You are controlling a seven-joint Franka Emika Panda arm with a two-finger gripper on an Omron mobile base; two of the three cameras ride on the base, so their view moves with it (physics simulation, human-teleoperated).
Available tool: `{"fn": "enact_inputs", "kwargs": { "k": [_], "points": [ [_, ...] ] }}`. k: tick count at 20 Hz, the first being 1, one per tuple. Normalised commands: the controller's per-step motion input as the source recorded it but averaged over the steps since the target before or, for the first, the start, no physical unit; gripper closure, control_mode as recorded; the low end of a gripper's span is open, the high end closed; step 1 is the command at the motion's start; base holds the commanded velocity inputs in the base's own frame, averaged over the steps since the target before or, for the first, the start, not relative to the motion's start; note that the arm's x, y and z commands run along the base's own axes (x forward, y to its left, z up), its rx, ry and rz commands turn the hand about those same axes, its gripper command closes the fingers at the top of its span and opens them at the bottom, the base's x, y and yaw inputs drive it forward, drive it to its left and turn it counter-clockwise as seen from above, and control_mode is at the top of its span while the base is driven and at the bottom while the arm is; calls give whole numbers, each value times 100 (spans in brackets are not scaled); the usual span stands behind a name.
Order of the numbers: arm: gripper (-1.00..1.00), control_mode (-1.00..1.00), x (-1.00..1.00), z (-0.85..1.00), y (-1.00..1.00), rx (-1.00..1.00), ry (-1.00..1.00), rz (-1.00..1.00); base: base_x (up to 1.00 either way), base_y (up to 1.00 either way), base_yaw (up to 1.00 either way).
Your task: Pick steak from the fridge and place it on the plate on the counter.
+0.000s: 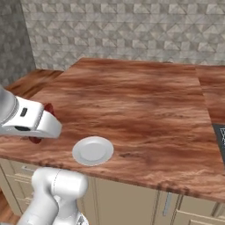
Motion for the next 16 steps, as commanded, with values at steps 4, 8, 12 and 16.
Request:
{"fn": "enact_inputs", "kwargs": {
  "k": [4,8,12,16],
  "points": [
    [100,100,0,0,0,0,0,0,30,0,13],
    [100,-100,0,0,0,0,1,0,5,0,5],
    [100,-100,20,-15,-13,0,0,8,0,0,0],
    [100,-100,78,-27,-46,8,6,23,0,0,0]
  ]
}}
